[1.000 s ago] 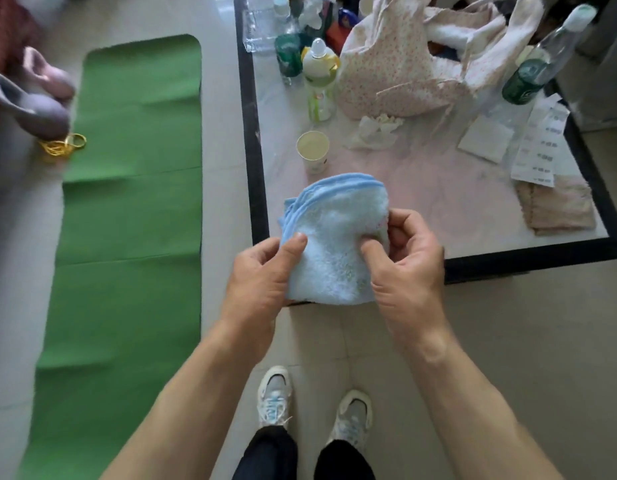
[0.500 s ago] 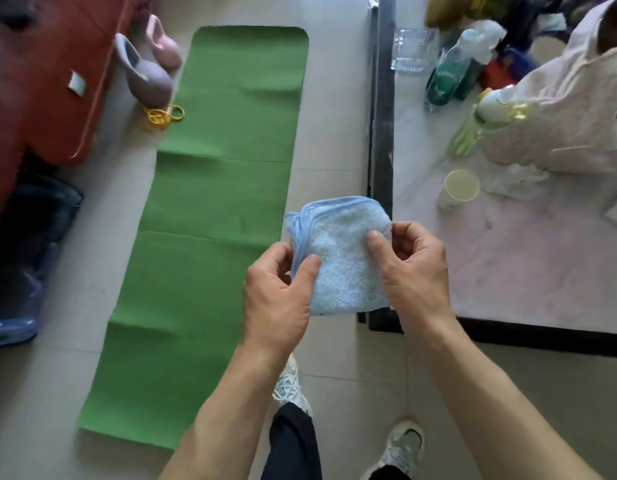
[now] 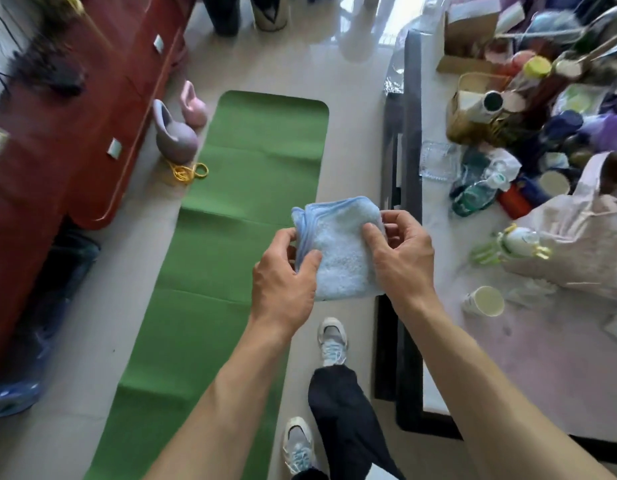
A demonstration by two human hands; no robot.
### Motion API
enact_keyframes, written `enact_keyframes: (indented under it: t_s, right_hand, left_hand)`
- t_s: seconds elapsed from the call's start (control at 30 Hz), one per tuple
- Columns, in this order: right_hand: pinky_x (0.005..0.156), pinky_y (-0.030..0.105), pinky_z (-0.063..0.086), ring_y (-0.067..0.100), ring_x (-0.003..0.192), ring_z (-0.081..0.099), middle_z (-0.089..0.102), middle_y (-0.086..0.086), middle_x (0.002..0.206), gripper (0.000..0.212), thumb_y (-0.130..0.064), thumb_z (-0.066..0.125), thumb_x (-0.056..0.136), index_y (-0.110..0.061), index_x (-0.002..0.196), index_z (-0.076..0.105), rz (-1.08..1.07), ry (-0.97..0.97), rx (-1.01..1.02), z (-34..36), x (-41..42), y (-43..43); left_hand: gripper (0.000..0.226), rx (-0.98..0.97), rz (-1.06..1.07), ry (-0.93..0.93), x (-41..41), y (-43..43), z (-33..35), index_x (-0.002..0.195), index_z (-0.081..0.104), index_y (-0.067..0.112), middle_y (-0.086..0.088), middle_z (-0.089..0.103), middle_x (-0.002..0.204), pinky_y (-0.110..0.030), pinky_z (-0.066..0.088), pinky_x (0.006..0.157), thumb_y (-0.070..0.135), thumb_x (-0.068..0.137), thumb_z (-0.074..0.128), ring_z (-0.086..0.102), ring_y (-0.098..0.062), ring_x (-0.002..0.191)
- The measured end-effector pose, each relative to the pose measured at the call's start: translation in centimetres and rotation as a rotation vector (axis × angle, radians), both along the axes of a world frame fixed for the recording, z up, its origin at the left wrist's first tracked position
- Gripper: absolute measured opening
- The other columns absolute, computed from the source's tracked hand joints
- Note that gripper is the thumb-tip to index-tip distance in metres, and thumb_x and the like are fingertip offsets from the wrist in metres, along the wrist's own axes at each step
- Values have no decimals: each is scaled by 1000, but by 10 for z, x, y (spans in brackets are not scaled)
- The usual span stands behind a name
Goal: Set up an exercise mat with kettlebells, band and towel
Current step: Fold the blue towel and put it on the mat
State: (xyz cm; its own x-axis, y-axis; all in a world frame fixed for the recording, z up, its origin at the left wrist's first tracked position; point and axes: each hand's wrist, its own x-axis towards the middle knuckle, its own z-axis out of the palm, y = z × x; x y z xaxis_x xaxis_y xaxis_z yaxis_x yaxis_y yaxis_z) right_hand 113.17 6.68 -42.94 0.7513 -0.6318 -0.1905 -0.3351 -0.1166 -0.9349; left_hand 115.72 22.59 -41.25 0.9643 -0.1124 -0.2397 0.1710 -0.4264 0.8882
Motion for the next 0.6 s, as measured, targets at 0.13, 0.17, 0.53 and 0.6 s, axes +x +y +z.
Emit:
enact_keyframes:
  t_s: [0.13, 0.17, 0.53, 0.6]
  right_hand:
    - [75, 37, 60, 15, 79, 67, 71, -3, 90, 6, -26, 70, 91, -25, 97, 69, -9, -3, 16, -10, 72, -32]
    - [76, 39, 61, 17, 82, 68, 72, -2, 91, 7, -26, 70, 92, -24, 99, 69, -20, 9, 34, -11, 89, -43]
    - [82, 46, 63, 24, 96, 71, 70, 4, 103, 14, -15, 60, 96, -21, 108, 64, -83, 45, 153, -6, 306, -199]
    - [82, 47, 63, 21, 95, 72, 71, 2, 102, 20, -11, 61, 93, -24, 108, 64, -72, 37, 159, -12, 338, -218]
  left_hand:
    - [28, 45, 5, 16, 72, -33, -10, 118, 59, 26, 1, 70, 84, -41, 59, 70, 20, 92, 68, 69, -24, 77]
    - [28, 53, -1, 31, 91, -44, -10, 117, 59, 27, 1, 69, 84, -41, 59, 69, 18, 92, 68, 69, -24, 77]
    - [22, -40, -25, 84, 323, -215, -12, 106, 54, 31, 0, 66, 86, -28, 56, 56, 14, 95, 64, 69, -20, 76]
    - [22, -19, -37, 78, 359, -234, -18, 105, 54, 32, 1, 66, 86, -27, 56, 56, 15, 95, 64, 69, -20, 76]
